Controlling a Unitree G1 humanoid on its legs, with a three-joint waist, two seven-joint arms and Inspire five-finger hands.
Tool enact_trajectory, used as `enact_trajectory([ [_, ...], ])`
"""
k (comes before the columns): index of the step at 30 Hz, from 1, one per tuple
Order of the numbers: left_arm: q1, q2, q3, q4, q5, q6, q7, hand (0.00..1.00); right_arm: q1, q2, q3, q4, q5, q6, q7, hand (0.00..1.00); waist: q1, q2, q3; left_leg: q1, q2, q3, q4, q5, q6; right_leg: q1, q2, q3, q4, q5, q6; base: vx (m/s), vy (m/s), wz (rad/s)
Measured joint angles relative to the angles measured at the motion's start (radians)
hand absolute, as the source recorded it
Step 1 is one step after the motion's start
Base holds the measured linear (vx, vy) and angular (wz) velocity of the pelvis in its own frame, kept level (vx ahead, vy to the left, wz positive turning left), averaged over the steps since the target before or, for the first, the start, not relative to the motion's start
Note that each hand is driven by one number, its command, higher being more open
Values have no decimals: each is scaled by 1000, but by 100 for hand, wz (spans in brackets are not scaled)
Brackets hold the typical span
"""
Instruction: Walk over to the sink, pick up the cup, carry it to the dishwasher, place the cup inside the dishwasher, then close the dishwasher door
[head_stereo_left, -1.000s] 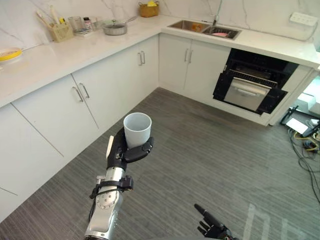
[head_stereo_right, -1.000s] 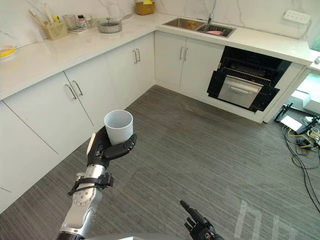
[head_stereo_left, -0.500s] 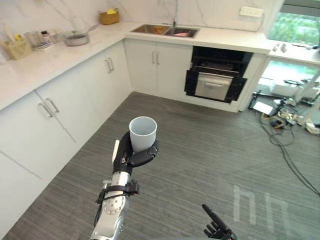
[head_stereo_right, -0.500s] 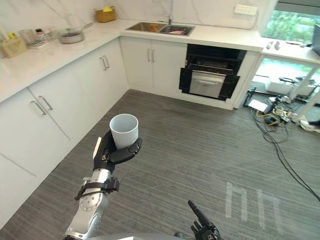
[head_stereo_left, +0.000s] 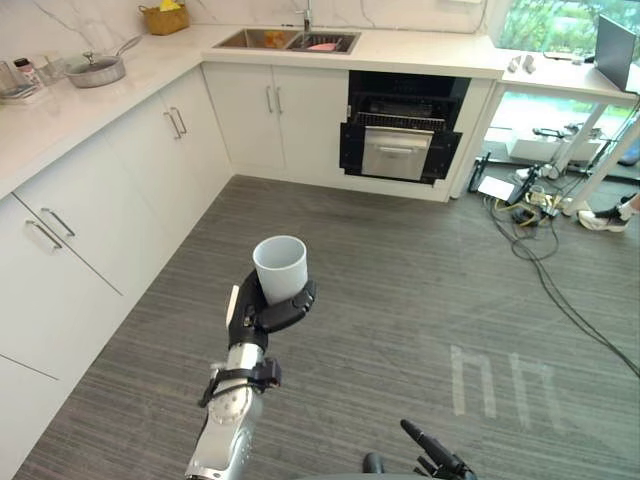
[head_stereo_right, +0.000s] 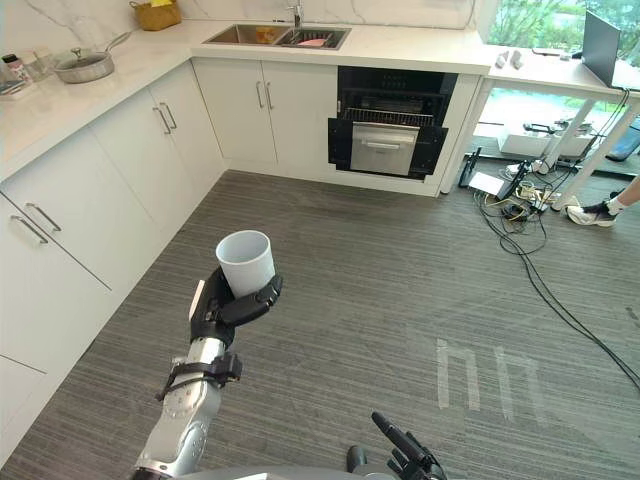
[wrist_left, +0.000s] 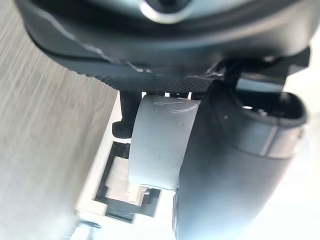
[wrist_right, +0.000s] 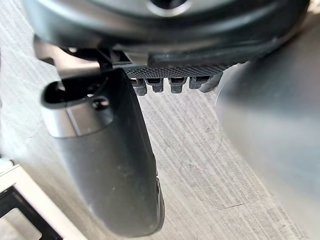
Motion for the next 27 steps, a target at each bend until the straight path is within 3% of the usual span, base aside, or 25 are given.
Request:
enact_trajectory([
  [1, -23, -5, 1, -29, -46, 39, -15, 0, 14, 7, -13, -25, 1, -6, 2, 100, -4, 5, 2, -5, 13, -7, 32, -34, -23, -16, -2, -39, 70, -46, -5, -78, -108, 6],
  [2, -24, -20, 6, -73, -85, 71, -26, 0, 33, 5, -11, -45, -1, -13, 7, 100, 0, 14, -1, -9, 36, 14, 77, -77, -80, -27, -5, -105, 142, -96, -21, 4, -110, -5],
  [3, -23, -29, 15, -102, -102, 90, -30, 0, 31, 10, -12, -51, -5, -17, 10, 100, 18, 7, 2, -15, 52, 20, 153, -87, -99, -25, -7, -132, 186, -130, -28, 87, -153, -29],
  [4, -30, -42, 13, -155, -132, 113, -32, 0, 30, 23, -14, -50, -18, -34, 6, 100, 25, -1, 25, -129, 129, -36, 498, -106, -91, -26, -7, -134, 256, -190, -55, 91, -162, -22],
  [5, -19, -60, 15, -182, -136, 126, -32, 0, 38, 16, -12, -56, -29, -40, 8, 100, 24, 13, 21, -230, 176, -96, 715, -70, -89, -18, 2, -132, 272, -213, -64, 121, -161, -33],
  [6, 1, -97, 16, -217, -143, 142, -35, 0, 48, -1, -11, -72, -40, -45, 7, 100, 32, 34, 20, -332, 218, -186, 931, 60, -79, 11, 32, -115, 275, -234, -83, 110, -103, -32],
  [7, 8, -103, 21, -227, -144, 147, -39, 0, 51, -3, -10, -78, -43, -50, 6, 100, 37, 40, 21, -363, 226, -208, 987, 125, -74, 26, 38, -105, 269, -238, -88, 221, -56, -40],
  [8, 12, -111, 22, -227, -144, 150, -45, 0, 51, -4, -10, -78, -44, -54, 3, 100, 40, 44, 21, -400, 225, -234, 1048, 128, -74, 50, 38, -97, 259, -241, -91, 237, -71, -29],
  [9, 18, -110, 23, -227, -144, 159, -64, 0, 49, -3, -7, -78, -44, -54, -4, 100, 42, 43, 21, -433, 224, -233, 1062, 87, -61, 70, 35, -86, 245, -247, -94, 235, -77, -26],
  [10, 24, -110, 25, -227, -144, 161, -76, 0, 46, -3, 0, -78, -44, -54, -6, 100, 46, 43, 21, -444, 221, -226, 1043, 61, -53, 78, 35, -76, 237, -248, -96, 246, -70, -44],
  [11, 48, -111, 45, -227, -145, 164, -105, 0, 32, -2, 28, -80, -44, -53, -16, 100, 54, 39, 21, -454, 190, -219, 926, -4, -34, 94, 33, -43, 222, -246, -108, 261, -28, -56],
  [12, 67, -109, 60, -227, -145, 165, -111, 0, 23, -6, 47, -80, -55, -55, -22, 100, 57, 34, 19, -447, 155, -223, 776, -20, -32, 94, 25, -23, 213, -249, -109, 270, -7, -62],
  [13, 79, -106, 71, -227, -145, 164, -113, 0, 16, -7, 55, -79, -57, -55, -22, 100, 60, 30, 17, -437, 127, -231, 653, -18, -34, 94, 20, -7, 205, -250, -108, 283, 23, -66],
  [14, 101, -106, 93, -227, -145, 164, -115, 0, 0, -9, 70, -76, -60, -56, -22, 100, 69, 28, 17, -415, 80, -253, 397, 5, -44, 98, 14, 23, 184, -250, -105, 305, 54, -65],
  [15, 116, -106, 108, -225, -145, 164, -115, 0, -10, -14, 85, -71, -74, -56, -23, 100, 75, 28, 17, -405, 53, -269, 196, 65, -55, 114, 13, 44, 161, -253, -96, 325, 68, -57],
  [16, 123, -106, 113, -224, -145, 164, -115, 0, -12, -16, 93, -67, -76, -56, -23, 100, 78, 28, 17, -411, 46, -270, 140, 87, -61, 129, 13, 49, 150, -256, -89, 447, 122, -30],
  [17, 135, -105, 114, -220, -146, 164, -115, 0, -12, -19, 102, -52, -77, -54, -25, 100, 81, 28, 17, -430, 45, -249, 99, 110, -67, 164, 13, 51, 134, -267, -63, 487, 155, -7],
  [19, 140, -101, 113, -198, -146, 164, -122, 0, -11, -25, 104, -18, -76, -39, -45, 100, 83, 20, 15, -434, 47, -182, 118, 182, -27, 228, 0, 43, 125, -318, -29, 480, 190, 5],
  [20, 139, -91, 113, -175, -150, 164, -130, 0, -4, -22, 88, 5, -73, -26, -59, 100, 85, -10, -11, -435, 18, -153, 158, 227, 11, 250, -43, 34, 135, -356, 8, 406, 173, 13],
  [21, 138, -92, 114, -166, -153, 165, -136, 0, 1, -20, 70, 15, -73, -20, -64, 100, 82, -16, -25, -436, 1, -157, 173, 232, 23, 250, -65, 27, 160, -373, 34, 551, 200, 16],
  [22, 130, -101, 117, -150, -153, 165, -140, 0, -1, -24, 25, 42, -74, -15, -67, 100, 81, -19, -23, -430, -24, -180, 209, 228, 89, 212, -92, 17, 296, -384, 79, 578, 219, 27],
  [24, 103, -89, 123, -114, -151, 167, -141, 0, 13, -13, -41, 75, -79, -1, -69, 100, 75, -29, -20, -363, -55, -184, 243, 165, 101, 149, -133, 12, 569, -316, 195, 560, 253, 28],
  [25, 81, -66, 131, -110, -144, 170, -140, 0, 21, 2, -85, 89, -91, 4, -71, 100, 73, -53, -6, -302, -77, -189, 238, 122, 107, 97, -156, 15, 753, -199, 236, 503, 226, 32],
  [26, 60, -36, 131, -110, -136, 170, -140, 0, 41, 20, -128, 89, -92, 4, -71, 100, 63, -69, -6, -249, -106, -213, 220, 83, 121, 34, -193, 11, 926, -60, 229, 482, 199, 41],
  [27, 49, -20, 131, -110, -126, 169, -142, 0, 50, 26, -149, 88, -92, 3, -70, 100, 58, -78, -10, -227, -120, -222, 210, 72, 123, -7, -211, 7, 1014, -51, 216, 460, 138, 59],
])
